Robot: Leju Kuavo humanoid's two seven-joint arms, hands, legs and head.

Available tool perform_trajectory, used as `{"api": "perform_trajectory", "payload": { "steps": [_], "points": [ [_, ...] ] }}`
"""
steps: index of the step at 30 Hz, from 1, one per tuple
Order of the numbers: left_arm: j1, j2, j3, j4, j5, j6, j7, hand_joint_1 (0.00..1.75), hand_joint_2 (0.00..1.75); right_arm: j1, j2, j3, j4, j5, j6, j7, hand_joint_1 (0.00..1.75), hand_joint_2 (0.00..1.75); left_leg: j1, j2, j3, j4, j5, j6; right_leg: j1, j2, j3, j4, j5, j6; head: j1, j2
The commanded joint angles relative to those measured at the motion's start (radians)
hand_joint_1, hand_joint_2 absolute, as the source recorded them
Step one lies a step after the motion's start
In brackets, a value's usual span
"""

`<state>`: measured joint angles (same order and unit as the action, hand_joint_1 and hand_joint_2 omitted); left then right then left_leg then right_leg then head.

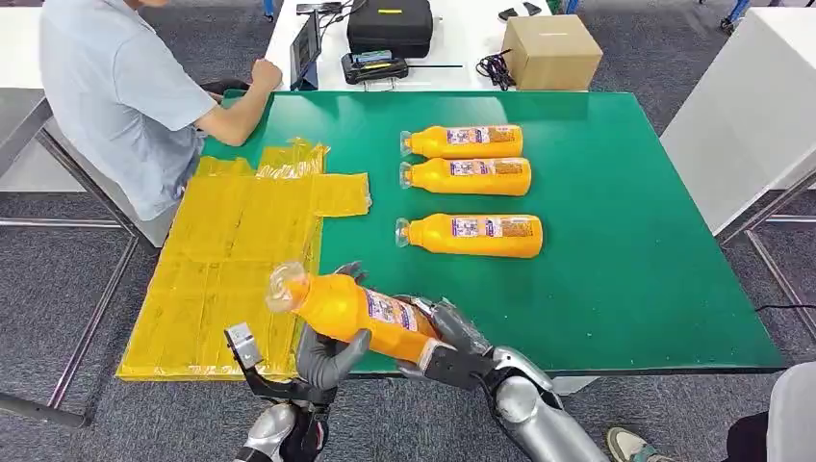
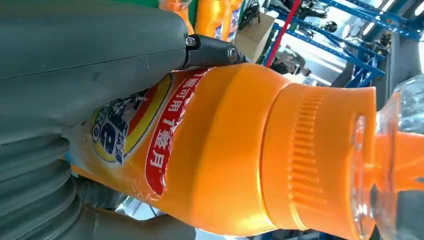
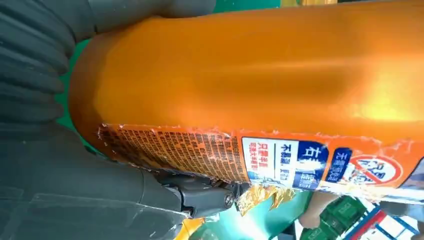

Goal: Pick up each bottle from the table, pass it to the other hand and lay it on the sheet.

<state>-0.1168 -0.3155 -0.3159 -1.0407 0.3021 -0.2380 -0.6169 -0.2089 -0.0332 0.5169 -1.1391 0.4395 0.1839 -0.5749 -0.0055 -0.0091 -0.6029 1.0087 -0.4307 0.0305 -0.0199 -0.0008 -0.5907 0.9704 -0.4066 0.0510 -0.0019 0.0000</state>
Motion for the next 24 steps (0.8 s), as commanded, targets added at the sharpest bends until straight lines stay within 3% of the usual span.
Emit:
{"api": "perform_trajectory", "payload": {
  "steps": [1,2,4,6,8,12,14,15,17,18,21,24],
  "points": [
    [-0.024,0.005,-0.001,0.000,-0.029,0.023,-0.022,1.75,1.75,-0.024,0.001,0.010,0.069,-0.057,0.051,0.015,0.99,1.75,0.001,0.001,0.004,0.000,-0.002,-0.002,0.002,0.000,0.004,0.000,-0.002,-0.003,0.000,0.000],
    [-0.024,0.004,0.000,-0.004,-0.029,0.025,-0.020,1.75,1.75,-0.024,0.003,0.007,0.071,-0.065,0.058,0.017,0.54,1.75,0.001,0.000,0.003,0.000,-0.001,-0.002,0.001,0.000,0.003,0.000,-0.001,-0.002,0.000,0.000],
    [-0.022,0.006,-0.001,-0.012,-0.032,0.025,-0.024,1.75,1.75,-0.025,0.004,0.006,0.072,-0.077,0.071,0.018,0.49,1.75,0.001,0.001,0.004,0.000,-0.002,-0.002,0.002,0.001,0.004,-0.001,-0.001,-0.002,0.000,0.000],
    [-0.018,0.006,0.001,-0.025,-0.036,0.031,-0.028,1.75,1.75,-0.028,-0.003,0.015,0.077,-0.075,0.071,0.025,0.00,1.75,0.001,0.000,0.001,0.000,0.000,-0.001,0.001,0.000,0.001,0.000,0.000,-0.001,0.000,0.000],
    [-0.016,0.006,0.003,-0.038,-0.035,0.032,-0.027,1.75,1.75,-0.027,-0.004,0.017,0.083,-0.076,0.070,0.024,0.00,1.75,0.001,0.001,0.003,0.000,-0.001,-0.002,0.001,0.000,0.003,0.000,-0.001,-0.002,0.000,0.000],
    [0.002,0.027,-0.020,-0.121,-0.252,0.248,-0.039,1.75,1.75,0.013,0.004,-0.033,0.082,-0.076,0.021,0.037,0.00,1.75,0.001,0.000,0.002,0.000,-0.001,-0.001,0.001,-0.001,0.002,-0.001,-0.001,-0.002,0.000,0.000],
    [0.010,0.027,-0.014,-0.142,-0.260,0.249,-0.033,1.75,1.75,0.018,0.003,-0.038,0.079,-0.074,0.017,0.037,0.00,1.75,0.002,0.000,0.004,0.000,-0.002,-0.002,0.002,-0.001,0.005,-0.001,-0.002,-0.003,0.000,0.000],
    [0.015,0.034,-0.017,-0.172,-0.377,0.343,-0.027,1.75,1.75,0.034,0.016,-0.070,0.070,-0.072,0.005,0.038,0.00,1.75,0.001,-0.001,0.002,0.000,-0.001,-0.002,0.001,-0.001,0.003,-0.001,-0.001,-0.002,0.000,0.000],
    [0.026,0.036,-0.008,-0.214,-0.431,0.376,-0.014,1.75,1.75,0.047,0.024,-0.089,0.057,-0.051,-0.019,0.046,0.00,1.75,0.001,0.000,0.003,0.000,-0.001,-0.002,0.001,0.000,0.003,-0.001,-0.001,-0.002,0.000,0.000],
    [0.037,0.042,-0.002,-0.258,-0.517,0.442,-0.014,1.75,1.75,0.062,0.043,-0.122,0.033,0.013,-0.130,0.064,0.00,1.75,0.001,0.001,0.002,0.000,-0.001,-0.002,0.001,0.000,0.002,0.000,-0.001,-0.002,0.000,0.000],
    [0.070,0.032,0.037,-0.406,-0.733,0.579,-0.007,1.75,1.75,0.071,0.101,-0.240,-0.029,0.010,-0.168,0.108,0.00,1.75,0.001,0.001,0.001,0.000,-0.001,-0.002,0.001,0.001,0.001,0.000,-0.001,-0.002,0.000,0.000],
    [0.068,0.026,0.062,-0.452,-0.770,0.585,0.028,1.75,1.75,0.068,0.123,-0.303,-0.074,0.038,-0.191,0.137,0.00,1.75,0.000,0.002,-0.001,0.001,-0.001,-0.002,0.001,0.002,-0.002,0.002,-0.001,-0.002,-0.001,0.000]
  ]
}}
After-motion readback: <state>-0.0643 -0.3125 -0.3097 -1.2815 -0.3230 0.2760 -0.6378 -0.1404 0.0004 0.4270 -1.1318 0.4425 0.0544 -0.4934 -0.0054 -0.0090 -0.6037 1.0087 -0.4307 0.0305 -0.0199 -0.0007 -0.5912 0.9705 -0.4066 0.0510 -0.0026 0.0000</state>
